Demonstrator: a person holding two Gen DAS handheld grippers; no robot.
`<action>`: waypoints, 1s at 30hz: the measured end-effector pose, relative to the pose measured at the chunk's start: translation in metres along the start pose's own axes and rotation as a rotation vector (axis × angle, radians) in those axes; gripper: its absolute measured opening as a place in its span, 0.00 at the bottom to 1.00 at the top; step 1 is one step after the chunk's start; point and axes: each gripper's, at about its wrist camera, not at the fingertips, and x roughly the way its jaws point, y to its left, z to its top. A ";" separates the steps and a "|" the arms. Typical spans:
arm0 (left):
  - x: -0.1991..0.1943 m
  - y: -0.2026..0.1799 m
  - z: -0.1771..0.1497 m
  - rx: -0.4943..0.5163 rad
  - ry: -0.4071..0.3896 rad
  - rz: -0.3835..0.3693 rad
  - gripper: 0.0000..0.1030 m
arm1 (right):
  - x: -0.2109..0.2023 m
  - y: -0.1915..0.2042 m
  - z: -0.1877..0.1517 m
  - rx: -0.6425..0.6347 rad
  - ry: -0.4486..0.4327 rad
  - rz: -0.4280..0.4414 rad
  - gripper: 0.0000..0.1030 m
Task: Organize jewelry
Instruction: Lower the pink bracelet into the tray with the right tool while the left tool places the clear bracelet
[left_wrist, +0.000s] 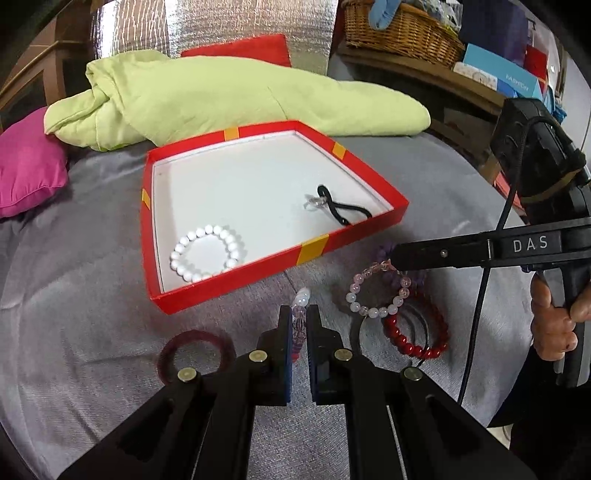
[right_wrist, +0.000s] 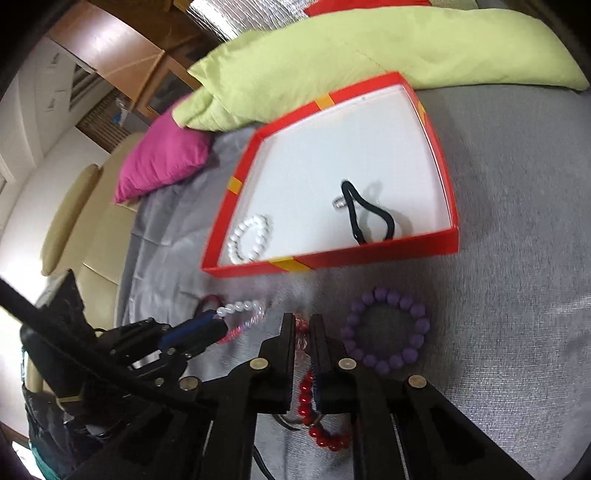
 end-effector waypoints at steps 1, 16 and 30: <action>-0.002 0.000 0.001 -0.003 -0.008 0.000 0.07 | -0.002 0.000 0.000 -0.001 -0.006 0.006 0.08; -0.027 -0.007 0.018 -0.003 -0.108 -0.026 0.07 | -0.034 0.002 0.013 0.006 -0.137 0.062 0.08; -0.008 0.001 0.055 -0.080 -0.175 -0.040 0.07 | -0.042 -0.024 0.060 0.123 -0.273 0.015 0.08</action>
